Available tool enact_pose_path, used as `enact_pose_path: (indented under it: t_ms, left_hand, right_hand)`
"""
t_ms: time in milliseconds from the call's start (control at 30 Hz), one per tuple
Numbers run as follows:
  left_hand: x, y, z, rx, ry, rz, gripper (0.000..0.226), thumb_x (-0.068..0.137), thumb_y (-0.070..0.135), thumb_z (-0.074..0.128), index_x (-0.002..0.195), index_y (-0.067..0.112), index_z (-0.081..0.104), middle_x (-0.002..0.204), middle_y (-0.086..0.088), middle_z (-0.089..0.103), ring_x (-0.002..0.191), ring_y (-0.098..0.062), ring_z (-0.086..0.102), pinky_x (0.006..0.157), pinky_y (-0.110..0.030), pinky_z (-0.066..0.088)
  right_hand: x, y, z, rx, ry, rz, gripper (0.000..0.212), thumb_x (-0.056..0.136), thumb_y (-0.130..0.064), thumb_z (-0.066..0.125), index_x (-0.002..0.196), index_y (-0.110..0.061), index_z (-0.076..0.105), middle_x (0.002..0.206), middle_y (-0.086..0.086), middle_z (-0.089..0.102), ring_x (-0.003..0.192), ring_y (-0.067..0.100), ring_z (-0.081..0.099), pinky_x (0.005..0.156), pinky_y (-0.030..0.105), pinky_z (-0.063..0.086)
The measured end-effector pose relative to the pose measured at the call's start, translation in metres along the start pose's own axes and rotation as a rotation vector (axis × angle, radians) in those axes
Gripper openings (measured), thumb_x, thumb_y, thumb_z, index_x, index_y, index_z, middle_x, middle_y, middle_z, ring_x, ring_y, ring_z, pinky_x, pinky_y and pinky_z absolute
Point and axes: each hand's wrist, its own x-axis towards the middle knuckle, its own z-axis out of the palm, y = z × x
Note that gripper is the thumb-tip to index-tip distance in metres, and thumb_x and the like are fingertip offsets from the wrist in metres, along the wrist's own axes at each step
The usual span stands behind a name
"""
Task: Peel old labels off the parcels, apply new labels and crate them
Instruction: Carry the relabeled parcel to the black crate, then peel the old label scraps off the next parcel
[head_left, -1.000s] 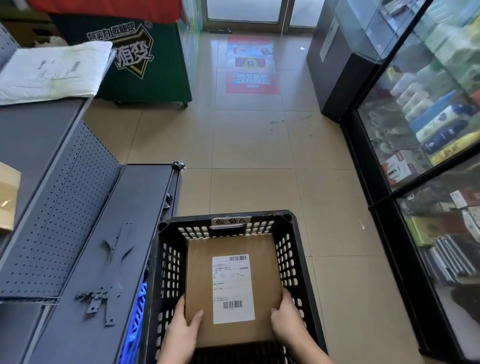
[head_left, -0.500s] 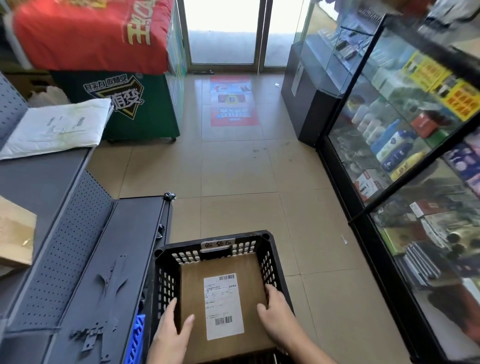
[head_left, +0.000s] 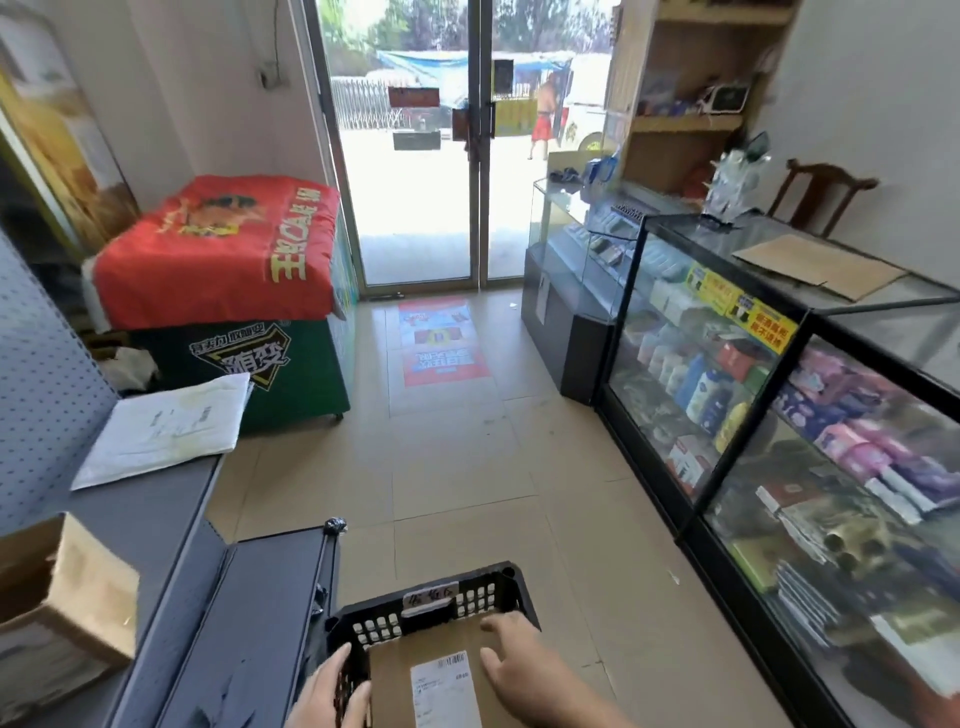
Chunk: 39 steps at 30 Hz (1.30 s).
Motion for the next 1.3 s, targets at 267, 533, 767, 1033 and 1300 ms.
enact_pose_path:
  t_ms: [267,533,767,1033,1300]
  left_hand:
    - [-0.039,0.063,-0.079,0.062,0.12,0.17,0.04,0.083,0.013,0.079,0.122,0.006,0.07,0.118,-0.014,0.071,0.112,-0.029,0.065,0.1,-0.035,0.044]
    - [-0.09,0.09,-0.147,0.08,0.315,0.209,0.028,0.08,0.011,0.081,0.107,0.006,0.076,0.101,-0.013,0.075,0.095,-0.026,0.07,0.083,-0.03,0.045]
    - [-0.159,0.089,-0.201,0.045,0.571,0.114,0.018,0.078,0.02,0.083,0.095,0.023,0.077,0.092,0.0,0.075,0.093,-0.025,0.071,0.082,-0.033,0.048]
    - [-0.27,0.062,-0.272,0.111,0.704,-0.106,0.023,0.097,0.049,0.054,0.118,0.044,0.061,0.12,0.019,0.062,0.119,-0.013,0.057,0.094,-0.03,0.042]
    - [-0.412,0.014,-0.323,0.196,0.905,-0.287,0.033,0.102,0.055,0.039,0.13,0.047,0.053,0.132,0.024,0.056,0.117,-0.007,0.054,0.089,-0.03,0.047]
  right_hand:
    - [-0.054,-0.067,-0.04,-0.11,0.085,-0.136,0.044,0.094,-0.042,0.043,0.134,-0.025,0.053,0.137,0.001,0.048,0.13,0.018,0.043,0.109,0.033,0.036]
    - [-0.102,-0.115,-0.072,-0.214,0.16,-0.297,0.044,0.097,-0.038,0.043,0.137,-0.024,0.051,0.14,0.0,0.047,0.125,0.021,0.05,0.107,0.034,0.038]
    - [-0.12,-0.161,-0.075,-0.251,0.161,-0.543,0.036,0.099,-0.037,0.041,0.133,-0.029,0.052,0.136,-0.007,0.047,0.126,0.017,0.047,0.102,0.032,0.04]
    - [-0.157,-0.236,-0.031,-0.294,0.044,-0.835,0.034,0.096,-0.043,0.038,0.125,-0.034,0.055,0.127,-0.014,0.05,0.117,0.011,0.052,0.097,0.032,0.046]
    - [-0.245,-0.319,0.053,-0.268,-0.085,-1.127,0.029,0.098,-0.039,0.044,0.123,-0.039,0.057,0.125,-0.018,0.051,0.109,0.004,0.057,0.092,0.03,0.049]
